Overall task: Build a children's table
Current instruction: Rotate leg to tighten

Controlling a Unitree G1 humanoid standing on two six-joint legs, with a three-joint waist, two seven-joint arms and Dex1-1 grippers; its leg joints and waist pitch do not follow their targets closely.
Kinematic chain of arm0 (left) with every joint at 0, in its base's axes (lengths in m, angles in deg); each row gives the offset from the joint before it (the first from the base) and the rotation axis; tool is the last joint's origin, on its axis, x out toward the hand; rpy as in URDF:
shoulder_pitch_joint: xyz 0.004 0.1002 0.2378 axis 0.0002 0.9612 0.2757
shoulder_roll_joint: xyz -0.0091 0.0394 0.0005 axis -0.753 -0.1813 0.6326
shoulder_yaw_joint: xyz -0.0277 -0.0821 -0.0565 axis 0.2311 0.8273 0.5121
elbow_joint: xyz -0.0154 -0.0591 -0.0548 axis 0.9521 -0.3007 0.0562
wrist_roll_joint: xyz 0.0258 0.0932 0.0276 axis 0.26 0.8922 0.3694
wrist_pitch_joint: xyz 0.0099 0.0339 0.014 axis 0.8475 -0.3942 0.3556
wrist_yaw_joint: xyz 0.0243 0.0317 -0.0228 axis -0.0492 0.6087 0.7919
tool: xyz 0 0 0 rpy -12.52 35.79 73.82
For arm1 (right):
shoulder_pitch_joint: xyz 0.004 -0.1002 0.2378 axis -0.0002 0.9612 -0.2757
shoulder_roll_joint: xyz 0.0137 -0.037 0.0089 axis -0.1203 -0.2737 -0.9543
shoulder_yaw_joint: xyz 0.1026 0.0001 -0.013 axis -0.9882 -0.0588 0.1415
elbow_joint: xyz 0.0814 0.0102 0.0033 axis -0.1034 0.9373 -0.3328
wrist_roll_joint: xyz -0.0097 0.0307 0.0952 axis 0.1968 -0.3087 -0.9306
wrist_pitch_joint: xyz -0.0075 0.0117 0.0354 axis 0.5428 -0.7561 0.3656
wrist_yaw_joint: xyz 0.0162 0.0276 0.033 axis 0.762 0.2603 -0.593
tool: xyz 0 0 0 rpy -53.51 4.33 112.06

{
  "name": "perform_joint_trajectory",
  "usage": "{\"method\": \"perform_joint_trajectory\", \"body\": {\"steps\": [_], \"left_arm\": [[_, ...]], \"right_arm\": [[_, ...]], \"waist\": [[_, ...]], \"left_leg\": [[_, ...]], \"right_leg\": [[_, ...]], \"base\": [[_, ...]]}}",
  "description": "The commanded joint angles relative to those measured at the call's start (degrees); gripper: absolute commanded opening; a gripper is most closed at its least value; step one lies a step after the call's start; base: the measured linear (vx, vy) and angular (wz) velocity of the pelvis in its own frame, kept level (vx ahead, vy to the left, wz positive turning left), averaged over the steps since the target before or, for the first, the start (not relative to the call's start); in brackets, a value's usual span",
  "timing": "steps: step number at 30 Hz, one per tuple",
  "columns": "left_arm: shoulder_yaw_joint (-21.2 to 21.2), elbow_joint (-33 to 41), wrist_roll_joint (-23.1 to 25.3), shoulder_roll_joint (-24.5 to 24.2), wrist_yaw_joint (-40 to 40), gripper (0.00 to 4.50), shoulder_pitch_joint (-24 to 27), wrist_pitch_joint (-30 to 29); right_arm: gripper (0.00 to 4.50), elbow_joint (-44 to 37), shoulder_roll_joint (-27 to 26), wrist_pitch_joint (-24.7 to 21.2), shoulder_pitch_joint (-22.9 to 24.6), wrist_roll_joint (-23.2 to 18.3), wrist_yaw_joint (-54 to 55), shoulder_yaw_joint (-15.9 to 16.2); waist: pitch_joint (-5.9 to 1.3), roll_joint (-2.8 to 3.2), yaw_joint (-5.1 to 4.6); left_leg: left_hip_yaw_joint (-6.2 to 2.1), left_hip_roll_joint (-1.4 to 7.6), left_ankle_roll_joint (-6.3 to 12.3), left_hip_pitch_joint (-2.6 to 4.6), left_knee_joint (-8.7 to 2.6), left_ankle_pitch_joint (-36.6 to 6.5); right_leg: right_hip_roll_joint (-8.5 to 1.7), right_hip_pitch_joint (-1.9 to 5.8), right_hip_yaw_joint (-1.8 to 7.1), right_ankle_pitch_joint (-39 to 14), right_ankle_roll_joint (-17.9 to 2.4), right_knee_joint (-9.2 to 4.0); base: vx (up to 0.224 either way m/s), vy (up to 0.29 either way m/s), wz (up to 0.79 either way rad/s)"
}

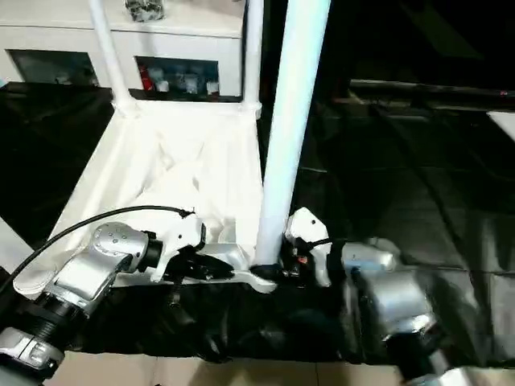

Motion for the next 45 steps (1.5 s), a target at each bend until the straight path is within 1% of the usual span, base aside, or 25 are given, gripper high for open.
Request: {"method": "perform_joint_trajectory", "body": {"steps": [1,2,3,4,5,7,10,11,12,14,15,17,19,21,24,26,28,31,32,33,34,36,38,42,45], "left_arm": [[0.20,2.67,0.37,4.16,8.43,0.00,0.43,-3.17],[0.26,3.35,0.40,4.59,9.17,0.00,0.76,-3.74],[0.10,5.64,0.54,5.94,11.09,0.00,2.03,-5.39],[0.10,5.64,0.54,5.94,11.09,0.00,2.03,-5.39],[-0.07,6.42,0.60,6.34,11.50,0.00,2.48,-5.86],[-0.53,8.07,1.29,8.39,14.14,0.00,3.89,-7.29],[-1.02,9.11,1.79,10.25,16.31,0.00,4.94,-8.44],[-1.25,9.20,1.88,10.56,16.56,0.00,5.10,-8.53],[-1.88,9.09,2.22,11.41,17.41,0.00,5.40,-8.65],[-2.15,8.77,2.46,11.61,17.67,0.00,5.41,-8.47],[-2.40,7.96,3.07,11.18,17.85,0.00,5.00,-7.98],[-2.35,7.44,3.27,10.88,17.87,0.00,4.70,-7.70],[-1.97,6.60,3.86,9.61,17.47,0.00,3.96,-7.08],[-1.73,6.06,4.11,8.26,16.47,0.00,3.41,-6.30],[-1.60,5.04,3.87,6.21,13.50,0.00,2.67,-4.29],[-1.51,4.49,3.22,5.11,10.90,0.00,2.43,-2.68],[-1.93,3.95,2.71,3.54,7.54,0.00,2.23,-1.35],[-2.30,3.23,2.33,2.52,4.97,0.00,1.78,0.07],[-2.43,2.84,2.15,2.11,3.96,0.00,1.49,0.64],[-2.60,1.87,1.83,1.35,2.10,0.00,0.81,1.43],[-2.67,1.29,1.85,0.94,1.30,0.00,0.38,2.09],[-2.61,0.34,1.86,0.61,0.39,0.00,-0.21,2.97],[-2.72,-0.49,1.68,0.30,-0.61,0.00,-0.73,3.49],[-3.07,-3.19,1.74,-0.44,-2.79,0.00,-2.34,4.88],[-3.20,-4.66,1.77,-0.70,-3.50,0.00,-3.08,5.64]], "right_arm": [[2.04,1.60,-6.31,-2.40,0.73,-1.39,5.08,3.67],[2.04,1.94,-7.26,-2.53,0.74,-1.13,6.83,3.32],[2.03,3.09,-10.28,-2.68,0.80,-0.04,12.37,2.50],[2.03,3.09,-10.28,-2.68,0.80,-0.04,12.37,2.50],[2.03,3.36,-11.11,-2.64,0.85,0.33,13.89,2.35],[2.02,4.99,-14.62,-2.88,0.43,1.82,19.79,1.76],[2.00,6.82,-17.68,-3.16,-0.34,3.46,25.17,0.96],[2.00,7.19,-18.20,-3.14,-0.59,3.79,26.13,0.83],[2.00,7.96,-19.35,-2.78,-1.33,4.71,28.42,0.65],[2.00,8.16,-19.65,-2.44,-1.66,5.12,29.08,0.77],[2.00,7.93,-19.39,-2.04,-1.79,5.22,28.84,1.05],[2.00,7.65,-19.02,-1.76,-1.73,5.09,28.13,1.25],[2.55,7.08,-17.84,-1.04,-1.42,5.13,26.18,1.55],[2.70,6.71,-16.88,-0.95,-1.17,4.95,24.59,1.46],[2.95,5.66,-14.43,-0.22,-0.63,4.71,21.18,2.04],[2.95,4.73,-12.64,-0.19,-0.20,4.26,18.32,2.55],[2.95,2.83,-9.75,-0.51,0.38,3.04,13.05,3.46],[2.95,1.50,-6.82,-0.28,0.77,2.01,7.92,4.24],[2.95,1.17,-5.54,-0.08,0.84,1.78,5.86,4.58],[2.95,0.42,-3.20,-0.20,0.98,0.84,1.52,5.31],[2.95,0.06,-1.95,-0.30,0.96,0.45,-0.69,5.78],[2.95,-0.26,-0.53,-0.49,0.81,-0.08,-3.14,6.42],[2.95,-0.56,0.75,-0.47,0.68,-0.35,-5.41,7.15],[2.95,-0.68,3.19,0.12,-0.12,-0.12,-10.57,8.96],[2.95,-0.43,3.77,0.34,-0.52,-0.16,-11.69,9.61]], "waist": [[-2.14,-0.26,-0.33],[-1.93,0.21,-0.44],[-1.73,-0.05,-0.98],[-1.73,0.16,-1.26],[-1.79,0.02,-1.87],[-1.62,0.07,-2.59],[-1.39,0.04,-3.52],[-1.33,0.15,-3.64],[-1.18,0.00,-3.86],[-1.09,0.21,-4.06],[-1.11,0.35,-4.47],[-1.21,0.62,-4.66],[-1.26,0.63,-4.85],[-1.35,0.48,-4.58],[-1.45,0.48,-4.17],[-1.68,0.75,-3.90],[-1.97,0.48,-3.56],[-1.85,0.31,-2.88],[-2.03,0.36,-2.38],[-2.36,0.36,-1.92],[-2.49,0.47,-1.64],[-2.49,0.43,-0.96],[-2.71,0.54,-0.56],[-2.76,0.64,0.18],[-2.75,0.70,0.23]], "left_leg": [[0.33,0.37,0.44,-0.17,-4.15,-18.91],[0.17,0.36,-0.08,-0.29,-4.36,-19.58],[-0.03,0.20,-0.65,-0.38,-4.53,-21.60],[-0.19,0.17,-1.01,-0.39,-4.59,-22.51],[-0.50,-0.03,-1.08,-0.44,-4.60,-23.82],[-0.73,-0.14,-1.06,-0.64,-4.67,-24.67],[-1.17,-0.49,-0.96,-0.31,-4.45,-27.61],[-1.27,-0.60,-0.79,0.08,-4.33,-28.88],[-1.35,-0.58,-0.61,0.23,-4.32,-29.78],[-1.57,-0.59,-0.70,0.16,-4.51,-30.72],[-1.88,-0.47,-0.68,0.01,-4.78,-31.96],[-1.93,-0.28,-0.49,0.36,-4.89,-32.99],[-2.02,-0.14,-0.37,-0.03,-5.17,-33.11],[-1.66,-0.19,-0.09,0.23,-5.04,-32.47],[-1.36,-0.10,0.35,-0.05,-5.06,-30.04],[-1.20,0.04,0.35,-0.24,-5.04,-27.74],[-0.78,0.05,0.95,-0.27,-4.77,-25.00],[-0.29,0.12,1.76,-0.28,-4.58,-23.30],[-0.04,0.14,1.77,0.30,-4.29,-22.97],[0.33,0.29,2.15,0.92,-3.92,-21.55],[0.54,0.39,2.39,1.14,-3.78,-20.36],[1.18,0.43,3.28,0.53,-3.43,-16.20],[1.09,0.48,3.14,0.13,-3.35,-13.50],[1.20,0.46,2.72,0.18,-3.20,-12.65],[1.10,0.50,1.94,0.22,-3.37,-14.68]], "right_leg": [[-1.75,2.01,1.18,-21.79,-9.68,-4.06],[-1.79,1.96,1.13,-22.99,-9.17,-4.12],[-1.81,1.87,0.86,-27.24,-7.53,-4.66],[-1.88,1.84,0.80,-28.93,-6.90,-4.74],[-1.87,1.85,0.58,-31.96,-5.35,-5.23],[-1.78,1.59,0.54,-33.33,-4.34,-5.65],[-1.72,0.94,0.21,-38.05,-2.99,-6.38],[-1.63,0.59,0.02,-39.61,-2.39,-6.95],[-1.57,0.35,-0.08,-39.93,-2.27,-7.14],[-1.51,0.49,-0.36,-39.98,-2.15,-7.29],[-1.48,0.88,-0.75,-38.40,-2.32,-7.30],[-1.52,0.80,-0.76,-35.79,-3.22,-7.33],[-1.52,1.32,-0.94,-33.09,-4.10,-7.10],[-1.63,0.97,-0.60,-31.80,-5.10,-7.04],[-1.84,1.11,-0.10,-29.43,-6.12,-6.63],[-1.79,1.44,0.17,-25.38,-7.43,-6.04],[-1.61,1.67,0.39,-21.16,-9.01,-5.46],[-1.48,1.50,0.77,-20.42,-9.57,-5.24],[-1.49,1.11,1.05,-20.87,-9.84,-5.24],[-1.41,0.92,1.38,-18.06,-10.87,-4.97],[-1.22,0.84,1.47,-15.46,-11.71,-4.69],[-1.10,1.33,1.58,-9.32,-13.74,-3.69],[-1.21,2.01,1.34,-6.62,-14.31,-3.04],[-1.13,2.29,1.17,-5.72,-14.47,-2.73],[-1.32,2.35,1.15,-9.13,-13.94,-3.02]], "base": [[0.000,0.000,0.00],[-0.053,0.005,-0.11],[-0.053,0.005,-0.11],[-0.053,0.007,-0.14],[0.000,0.000,0.00],[0.000,0.000,0.00],[0.000,0.000,0.00],[0.000,0.000,0.00],[0.000,0.000,0.00],[0.000,0.000,0.00],[0.000,0.000,0.00],[0.000,0.000,0.00],[0.000,0.000,0.00],[0.000,0.000,0.00],[0.000,0.000,0.00],[0.000,0.000,0.00],[0.000,0.000,0.00],[0.000,0.000,0.00],[0.066,-0.027,0.17],[0.066,-0.027,0.17],[0.072,-0.026,0.22],[0.054,-0.028,0.16],[0.000,0.000,0.00],[0.000,0.000,0.00],[0.000,0.000,0.00]]}}
